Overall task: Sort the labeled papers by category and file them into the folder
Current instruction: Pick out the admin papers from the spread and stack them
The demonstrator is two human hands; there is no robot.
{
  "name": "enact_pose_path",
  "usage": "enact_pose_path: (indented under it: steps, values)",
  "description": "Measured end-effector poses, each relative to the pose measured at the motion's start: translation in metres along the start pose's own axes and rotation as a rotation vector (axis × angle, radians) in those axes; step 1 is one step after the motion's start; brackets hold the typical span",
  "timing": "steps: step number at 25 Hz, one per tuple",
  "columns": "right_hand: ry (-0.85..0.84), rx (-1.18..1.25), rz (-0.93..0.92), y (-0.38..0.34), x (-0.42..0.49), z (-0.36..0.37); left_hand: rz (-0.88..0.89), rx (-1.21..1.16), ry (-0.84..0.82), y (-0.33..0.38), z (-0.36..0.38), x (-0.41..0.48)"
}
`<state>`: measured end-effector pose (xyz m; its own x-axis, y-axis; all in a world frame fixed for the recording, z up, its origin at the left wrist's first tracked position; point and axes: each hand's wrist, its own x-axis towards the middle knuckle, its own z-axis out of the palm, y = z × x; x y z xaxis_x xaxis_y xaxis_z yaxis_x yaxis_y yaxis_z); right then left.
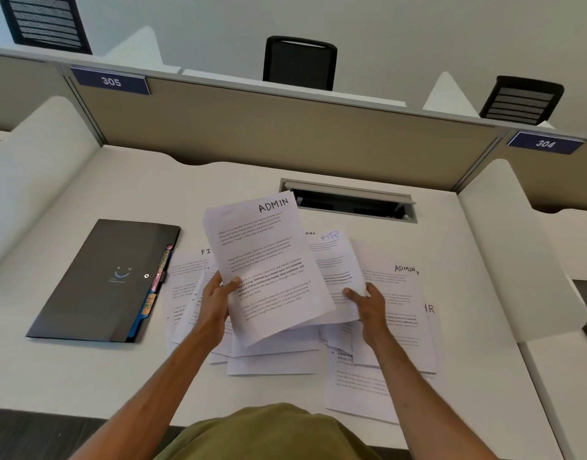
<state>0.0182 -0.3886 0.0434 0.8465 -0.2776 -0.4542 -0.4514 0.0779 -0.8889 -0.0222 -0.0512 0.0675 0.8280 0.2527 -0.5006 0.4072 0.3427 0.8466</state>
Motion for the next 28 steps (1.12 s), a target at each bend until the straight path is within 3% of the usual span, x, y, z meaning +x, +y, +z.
enact_pose_path:
  steps: [5,9,11,17,21,28]
  values:
    - [-0.091,-0.412,-0.043,0.012,0.005,0.019,-0.017,0.011,0.034,-0.01,-0.011,-0.003]
    - [-0.096,-0.593,-0.046,0.007,0.011,0.004,-0.038,0.023,0.04,-0.017,-0.009,0.0]
    - [-0.033,-0.646,-0.052,0.002,0.014,-0.01,-0.038,0.028,0.041,-0.017,-0.003,0.001]
    - [0.399,-0.867,-0.066,0.005,0.019,-0.071,-0.04,0.034,0.006,-0.016,0.012,0.004]
    - [0.429,-1.086,0.185,0.016,0.019,-0.096,-0.053,0.048,-0.022,-0.018,0.018,0.005]
    - [0.452,-1.035,0.191,0.013,0.032,-0.111,-0.052,0.068,-0.036,-0.018,0.021,-0.002]
